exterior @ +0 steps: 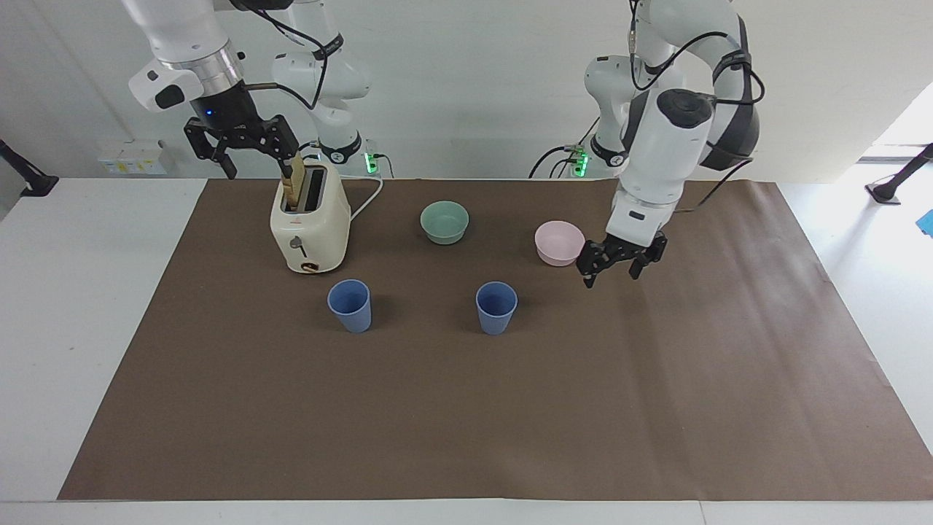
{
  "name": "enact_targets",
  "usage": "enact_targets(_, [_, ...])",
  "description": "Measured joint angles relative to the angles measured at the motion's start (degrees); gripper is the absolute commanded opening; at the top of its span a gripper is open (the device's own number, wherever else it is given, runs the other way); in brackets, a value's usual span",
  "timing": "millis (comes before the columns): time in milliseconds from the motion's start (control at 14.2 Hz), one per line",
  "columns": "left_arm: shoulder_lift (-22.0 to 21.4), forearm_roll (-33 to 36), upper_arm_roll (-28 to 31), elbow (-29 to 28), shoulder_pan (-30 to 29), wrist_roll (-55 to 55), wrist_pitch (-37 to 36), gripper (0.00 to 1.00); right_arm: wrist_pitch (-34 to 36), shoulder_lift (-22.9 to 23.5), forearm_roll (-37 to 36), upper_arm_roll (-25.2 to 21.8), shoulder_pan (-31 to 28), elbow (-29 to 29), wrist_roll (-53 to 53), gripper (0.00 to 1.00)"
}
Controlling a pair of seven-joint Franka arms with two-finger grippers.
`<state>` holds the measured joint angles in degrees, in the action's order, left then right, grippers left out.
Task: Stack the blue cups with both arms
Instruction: 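Release the blue cup and withdraw the left gripper while the right gripper advances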
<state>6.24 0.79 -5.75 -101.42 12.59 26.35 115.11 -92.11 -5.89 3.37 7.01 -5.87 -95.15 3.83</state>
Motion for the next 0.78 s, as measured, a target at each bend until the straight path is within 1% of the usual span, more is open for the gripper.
enact_targets(212, [-1.61,0.00,0.03,-0.07,-3.42,-8.82,-3.26,1.00,-3.90,0.45,0.00,0.03,0.05,-3.23,0.00,1.00])
enact_targets(353, [-2.19,0.00,0.06,-0.08,-5.51,-13.87,-4.64,1.00,-8.79,1.63,0.00,0.29,0.25,-6.16,0.00,1.00])
enact_targets(635, [-3.67,0.00,0.08,-0.06,-9.27,-22.25,-7.06,1.00,-14.13,7.50,0.00,0.75,1.80,-8.39,0.69,1.00])
enact_targets(776, [-4.77,0.00,0.13,0.04,-10.64,-26.31,-8.85,1.00,-18.10,9.90,0.00,0.79,2.69,-10.23,2.18,1.00])
